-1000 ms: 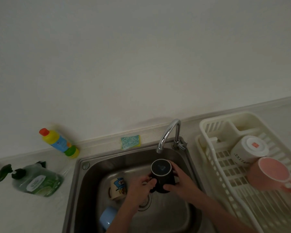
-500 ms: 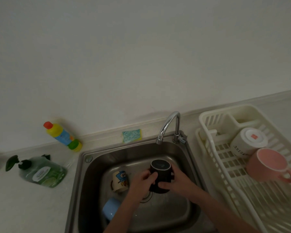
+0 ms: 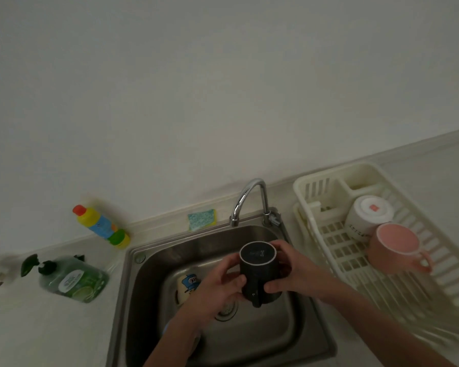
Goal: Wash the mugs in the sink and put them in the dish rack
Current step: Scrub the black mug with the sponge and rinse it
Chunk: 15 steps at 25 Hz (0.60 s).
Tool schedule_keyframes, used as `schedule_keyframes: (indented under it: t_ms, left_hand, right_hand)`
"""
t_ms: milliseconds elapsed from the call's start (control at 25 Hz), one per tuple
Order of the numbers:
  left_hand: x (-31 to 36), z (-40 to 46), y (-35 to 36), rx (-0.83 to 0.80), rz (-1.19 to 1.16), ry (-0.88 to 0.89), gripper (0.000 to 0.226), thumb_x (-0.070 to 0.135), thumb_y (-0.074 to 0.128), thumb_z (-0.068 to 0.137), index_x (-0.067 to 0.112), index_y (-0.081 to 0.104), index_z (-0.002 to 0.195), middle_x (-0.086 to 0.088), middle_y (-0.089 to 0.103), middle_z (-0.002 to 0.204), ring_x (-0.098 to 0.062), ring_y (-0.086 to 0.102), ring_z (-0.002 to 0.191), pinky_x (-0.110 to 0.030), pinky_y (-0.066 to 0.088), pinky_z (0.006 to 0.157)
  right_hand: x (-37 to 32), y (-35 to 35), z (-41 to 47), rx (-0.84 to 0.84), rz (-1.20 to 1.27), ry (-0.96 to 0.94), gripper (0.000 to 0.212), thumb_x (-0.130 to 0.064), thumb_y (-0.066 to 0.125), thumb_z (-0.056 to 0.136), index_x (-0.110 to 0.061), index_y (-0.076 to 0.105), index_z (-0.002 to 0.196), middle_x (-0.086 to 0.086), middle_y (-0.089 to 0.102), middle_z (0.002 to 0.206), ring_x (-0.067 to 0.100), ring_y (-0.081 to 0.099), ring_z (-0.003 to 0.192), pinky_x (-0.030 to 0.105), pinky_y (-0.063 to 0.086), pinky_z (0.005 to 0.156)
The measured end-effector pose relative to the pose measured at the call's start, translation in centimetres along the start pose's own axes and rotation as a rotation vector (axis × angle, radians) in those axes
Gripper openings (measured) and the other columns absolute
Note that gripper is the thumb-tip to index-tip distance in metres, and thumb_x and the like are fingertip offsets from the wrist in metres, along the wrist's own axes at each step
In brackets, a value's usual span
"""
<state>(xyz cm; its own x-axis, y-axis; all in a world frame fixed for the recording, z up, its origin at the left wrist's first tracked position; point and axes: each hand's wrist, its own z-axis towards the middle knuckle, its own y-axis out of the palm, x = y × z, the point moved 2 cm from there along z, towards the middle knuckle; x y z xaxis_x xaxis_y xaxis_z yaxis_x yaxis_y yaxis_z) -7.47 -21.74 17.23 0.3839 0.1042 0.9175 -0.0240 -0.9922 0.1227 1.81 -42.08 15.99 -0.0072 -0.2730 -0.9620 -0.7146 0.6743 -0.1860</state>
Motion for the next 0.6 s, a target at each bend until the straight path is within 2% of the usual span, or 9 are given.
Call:
schedule_keyframes:
  t_ms: [80,200,280,360,480,520,600]
  left_hand:
    - [0.7,0.8,1.6,-0.079,-0.047,0.046,0.049,-0.005,0.06,0.091,0.007,0.042,0.135,-0.012,0.054,0.139,-0.037,0.059,0.12,-0.06,0.054,0.088]
    - [2.3,2.4,4.6,-0.18,-0.056,0.095,0.052,0.0,0.069,0.086,0.008,0.042,0.13,-0.019,0.059,0.132,-0.039,0.061,0.114,-0.052,0.055,0.084]
    - [3.0,3.3,6.7,-0.216,-0.029,0.117,0.059,0.009,0.077,0.08,0.013,0.048,0.131,-0.02,0.059,0.131,-0.039,0.06,0.116,-0.054,0.053,0.09]
    - [4.0,4.0,8.9,-0.288,-0.009,0.124,0.062,0.011,0.079,0.079,0.019,0.052,0.135,-0.018,0.058,0.133,-0.038,0.059,0.121,-0.059,0.05,0.096]
    - [5.2,4.6,12.5,-0.391,0.031,0.124,0.064,0.009,0.079,0.079,0.021,0.053,0.137,-0.017,0.055,0.135,-0.036,0.062,0.118,-0.062,0.052,0.091]
    - [5.4,4.6,13.8,-0.396,0.037,0.121,0.065,0.009,0.08,0.078,0.024,0.054,0.135,-0.015,0.056,0.133,-0.034,0.063,0.116,-0.059,0.054,0.089]
    - [5.5,4.3,16.2,-0.388,0.047,0.132,0.067,0.007,0.084,0.075,0.03,0.055,0.13,-0.009,0.057,0.13,-0.028,0.065,0.113,-0.054,0.058,0.085]
  right_hand:
    - [-1.7,-1.6,-1.8,0.068,-0.018,-0.062,0.081,-0.012,0.091,0.063,-0.026,0.051,0.132,-0.01,0.064,0.126,0.01,0.058,0.122,0.038,0.048,0.104]
    - [-3.5,-4.1,-5.0,0.159,-0.08,-0.125,0.08,-0.009,0.088,0.069,-0.028,0.052,0.137,-0.011,0.065,0.126,0.008,0.058,0.121,0.026,0.048,0.101]
    - [-3.7,-5.7,-7.5,0.233,-0.066,-0.092,0.083,-0.016,0.089,0.069,-0.037,0.048,0.138,-0.01,0.065,0.125,0.011,0.059,0.119,0.027,0.049,0.1]
    - [-4.0,-7.2,-10.2,0.349,-0.026,-0.009,0.085,-0.022,0.089,0.069,-0.043,0.046,0.139,-0.009,0.067,0.119,0.012,0.062,0.116,0.036,0.05,0.102]
    - [-4.8,-9.1,-13.9,0.431,-0.038,0.026,0.063,-0.016,0.079,0.081,-0.028,0.052,0.137,-0.005,0.066,0.121,0.017,0.063,0.118,0.046,0.049,0.104]
    - [-5.3,-9.6,-15.1,0.436,-0.057,0.03,0.056,-0.018,0.074,0.086,-0.027,0.053,0.137,-0.006,0.064,0.127,0.017,0.06,0.122,0.044,0.047,0.105]
    - [-6.4,-10.4,-16.9,0.415,-0.071,0.05,0.044,-0.023,0.065,0.095,-0.032,0.053,0.137,-0.009,0.059,0.134,0.01,0.054,0.128,0.032,0.045,0.105]
